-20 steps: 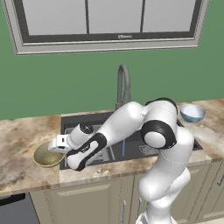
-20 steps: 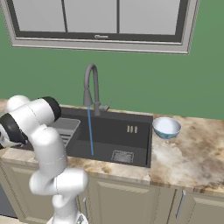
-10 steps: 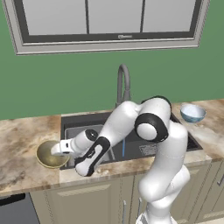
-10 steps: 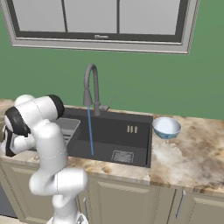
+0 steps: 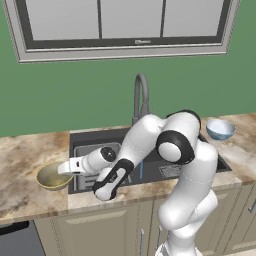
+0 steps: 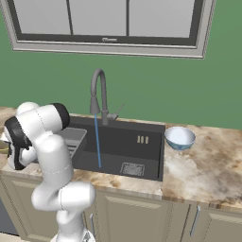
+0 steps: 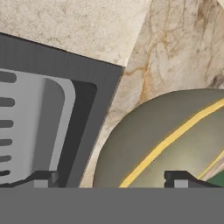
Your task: Rinse each bowl for a few seconds and place them down in the sink or on the counter.
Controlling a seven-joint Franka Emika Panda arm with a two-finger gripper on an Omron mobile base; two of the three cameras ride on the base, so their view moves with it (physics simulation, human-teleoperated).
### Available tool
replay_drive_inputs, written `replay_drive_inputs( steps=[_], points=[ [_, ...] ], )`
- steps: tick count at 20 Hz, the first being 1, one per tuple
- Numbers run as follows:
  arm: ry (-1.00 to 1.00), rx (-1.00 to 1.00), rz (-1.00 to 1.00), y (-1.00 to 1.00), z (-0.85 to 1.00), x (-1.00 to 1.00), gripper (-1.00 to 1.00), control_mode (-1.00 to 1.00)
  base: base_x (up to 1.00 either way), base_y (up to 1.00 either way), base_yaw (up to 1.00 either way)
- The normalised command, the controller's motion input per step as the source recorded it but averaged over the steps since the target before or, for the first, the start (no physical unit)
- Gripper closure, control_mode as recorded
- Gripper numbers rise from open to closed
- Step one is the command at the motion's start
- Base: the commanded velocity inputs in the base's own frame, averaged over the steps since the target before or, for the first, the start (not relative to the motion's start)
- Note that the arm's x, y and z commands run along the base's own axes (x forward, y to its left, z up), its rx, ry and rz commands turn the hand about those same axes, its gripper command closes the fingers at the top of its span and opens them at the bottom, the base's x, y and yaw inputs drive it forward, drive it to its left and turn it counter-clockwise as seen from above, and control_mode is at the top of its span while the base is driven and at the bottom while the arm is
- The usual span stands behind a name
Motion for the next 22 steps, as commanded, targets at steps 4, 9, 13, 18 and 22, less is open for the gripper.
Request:
replay_drive_inputs(
  steps=[4, 9, 13, 18, 22],
  points=[
    [0.00, 0.04, 0.01, 0.00, 0.41, 0.00, -1.00, -1.00, 0.00, 0.00, 0.00],
    [-0.03, 0.02, 0.01, -0.03, 0.65, -0.02, -1.00, -1.00, 0.00, 0.00, 0.00],
    [-0.04, 0.00, 0.00, -0.17, 0.97, -0.01, -1.00, -1.00, 0.00, 0.00, 0.00],
    [-0.01, 0.00, 0.00, -0.41, 1.00, -0.09, -1.00, -1.00, 0.00, 0.00, 0.00],
    [0.00, 0.00, 0.00, -0.47, 1.00, -0.16, -1.00, -1.00, 0.00, 0.00, 0.00]
  ],
)
